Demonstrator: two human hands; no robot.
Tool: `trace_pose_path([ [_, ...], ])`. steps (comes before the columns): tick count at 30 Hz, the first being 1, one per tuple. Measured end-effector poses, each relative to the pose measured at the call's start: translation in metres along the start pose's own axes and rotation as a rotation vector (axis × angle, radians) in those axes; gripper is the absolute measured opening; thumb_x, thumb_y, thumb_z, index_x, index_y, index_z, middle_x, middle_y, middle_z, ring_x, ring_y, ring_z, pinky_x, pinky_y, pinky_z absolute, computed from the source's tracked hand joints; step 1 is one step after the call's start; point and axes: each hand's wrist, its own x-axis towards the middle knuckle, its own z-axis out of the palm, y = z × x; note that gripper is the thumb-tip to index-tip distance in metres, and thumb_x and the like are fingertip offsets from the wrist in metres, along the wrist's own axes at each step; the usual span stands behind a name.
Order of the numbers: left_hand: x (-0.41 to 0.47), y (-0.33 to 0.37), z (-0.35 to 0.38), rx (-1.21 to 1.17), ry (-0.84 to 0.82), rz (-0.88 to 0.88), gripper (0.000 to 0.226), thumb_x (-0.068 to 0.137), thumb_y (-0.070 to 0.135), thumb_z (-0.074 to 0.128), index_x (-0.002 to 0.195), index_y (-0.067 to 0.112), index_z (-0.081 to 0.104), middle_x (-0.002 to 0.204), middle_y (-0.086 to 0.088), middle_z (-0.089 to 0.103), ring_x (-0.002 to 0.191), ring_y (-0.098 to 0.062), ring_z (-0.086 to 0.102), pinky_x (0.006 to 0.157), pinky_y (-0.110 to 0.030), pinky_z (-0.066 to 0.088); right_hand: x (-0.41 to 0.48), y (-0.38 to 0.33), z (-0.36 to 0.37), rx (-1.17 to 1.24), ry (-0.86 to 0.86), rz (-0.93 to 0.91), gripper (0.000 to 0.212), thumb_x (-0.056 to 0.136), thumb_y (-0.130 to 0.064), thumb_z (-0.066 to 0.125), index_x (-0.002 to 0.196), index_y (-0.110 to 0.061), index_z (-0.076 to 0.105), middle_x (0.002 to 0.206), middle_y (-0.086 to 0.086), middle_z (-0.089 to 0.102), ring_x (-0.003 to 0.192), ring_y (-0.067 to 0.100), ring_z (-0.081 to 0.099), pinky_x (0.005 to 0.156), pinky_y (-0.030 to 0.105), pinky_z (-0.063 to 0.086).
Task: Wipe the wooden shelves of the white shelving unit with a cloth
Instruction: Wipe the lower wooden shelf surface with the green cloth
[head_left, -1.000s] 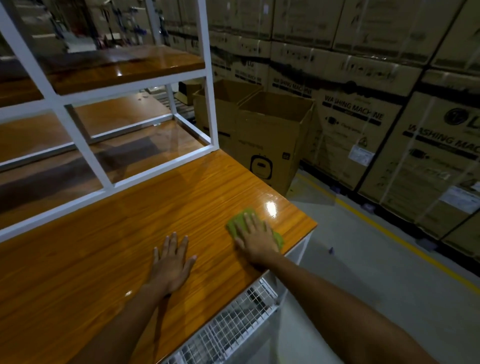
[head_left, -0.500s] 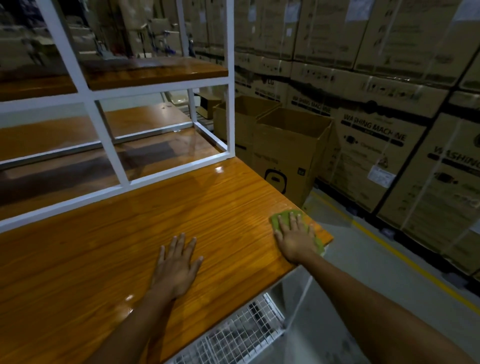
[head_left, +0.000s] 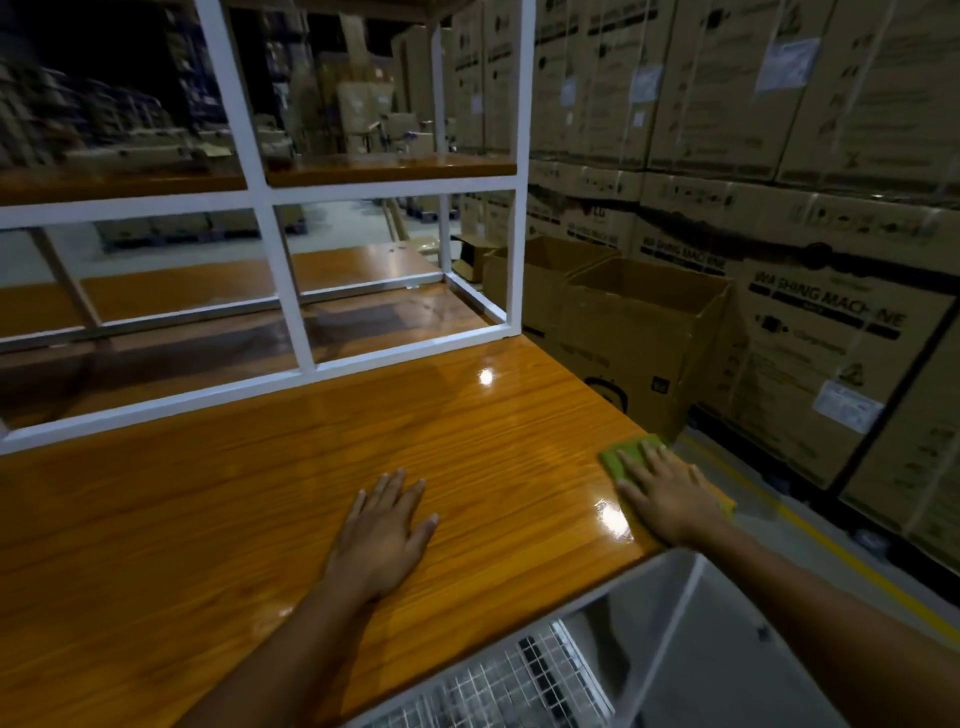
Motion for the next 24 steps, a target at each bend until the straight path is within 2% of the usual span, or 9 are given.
trace_pose_path([
  [3, 0.001, 0.001, 0.001, -0.034, 0.041, -0.020, 0.064, 0.099, 0.059, 0.022, 0.154, 0.026, 0.021, 0.163, 0.002, 0.010, 0.150, -0.014, 0.004, 0.121, -0.037, 0.003, 0.015, -0.049, 0.003, 0.018, 0.009, 0.013, 0.064, 0.102, -0.063, 0.009, 0.159, -0.037, -0.001, 0.168, 0.007, -0.009, 0.154, 0.028, -0.008, 0.122, 0.059, 0.002],
  [9, -0.005, 0.002, -0.001, -0.077, 0.123, -0.141, 0.052, 0.103, 0.040, 0.032, 0.148, 0.015, 0.036, 0.159, -0.008, 0.025, 0.148, -0.023, 0.018, 0.120, -0.040, 0.015, -0.035, -0.200, 0.023, -0.046, -0.063, -0.310, 0.061, 0.105, -0.055, 0.012, 0.160, -0.033, -0.002, 0.167, 0.009, -0.012, 0.153, 0.030, -0.014, 0.121, 0.058, -0.004],
  [11, -0.010, 0.003, 0.000, -0.083, 0.136, -0.159, 0.050, 0.103, 0.036, 0.031, 0.148, 0.014, 0.036, 0.159, -0.009, 0.026, 0.148, -0.024, 0.019, 0.120, -0.040, 0.016, -0.063, -0.203, 0.026, -0.043, -0.064, -0.409, 0.061, 0.103, -0.059, 0.013, 0.159, -0.037, -0.002, 0.166, 0.006, -0.013, 0.153, 0.027, -0.016, 0.121, 0.057, -0.007],
  [13, -0.014, 0.003, -0.002, -0.096, 0.119, -0.155, 0.051, 0.103, 0.036, 0.031, 0.149, 0.014, 0.034, 0.159, -0.009, 0.025, 0.148, -0.024, 0.018, 0.120, -0.040, 0.015, -0.082, -0.177, 0.024, -0.023, -0.054, -0.445, 0.063, 0.099, -0.066, 0.007, 0.157, -0.042, -0.003, 0.164, 0.001, -0.017, 0.151, 0.022, -0.019, 0.121, 0.054, -0.012],
  [15, -0.013, 0.002, -0.002, -0.094, 0.092, -0.125, 0.053, 0.103, 0.039, 0.031, 0.150, 0.015, 0.031, 0.160, -0.009, 0.021, 0.149, -0.024, 0.014, 0.121, -0.040, 0.012, -0.085, -0.132, 0.019, -0.022, -0.012, -0.372, 0.065, 0.095, -0.068, 0.001, 0.156, -0.045, -0.003, 0.162, -0.003, -0.019, 0.150, 0.018, -0.020, 0.119, 0.050, -0.015],
  [19, 0.005, -0.004, -0.001, -0.086, 0.035, -0.081, 0.057, 0.103, 0.046, 0.028, 0.153, 0.019, 0.024, 0.163, -0.007, 0.012, 0.150, -0.022, 0.006, 0.122, -0.042, 0.006, -0.035, -0.045, 0.002, -0.039, 0.003, -0.113, 0.069, 0.093, -0.070, 0.001, 0.156, -0.042, -0.005, 0.166, 0.001, -0.013, 0.153, 0.022, -0.010, 0.123, 0.055, -0.001],
  [21, 0.019, -0.008, -0.001, -0.081, 0.028, -0.078, 0.058, 0.103, 0.047, 0.027, 0.153, 0.020, 0.023, 0.163, -0.006, 0.011, 0.150, -0.022, 0.006, 0.122, -0.042, 0.006, 0.001, -0.030, -0.003, -0.019, -0.017, -0.025, 0.069, 0.097, -0.068, 0.006, 0.158, -0.039, -0.002, 0.168, 0.004, -0.009, 0.154, 0.025, -0.007, 0.122, 0.059, 0.004],
  [24, 0.037, -0.012, 0.000, -0.061, 0.055, -0.077, 0.057, 0.103, 0.046, 0.027, 0.153, 0.020, 0.025, 0.162, -0.006, 0.015, 0.150, -0.023, 0.009, 0.121, -0.043, 0.008, 0.043, -0.050, -0.005, 0.028, 0.001, 0.085, 0.066, 0.101, -0.063, 0.010, 0.160, -0.035, 0.001, 0.168, 0.007, -0.009, 0.154, 0.029, -0.008, 0.119, 0.065, 0.002],
])
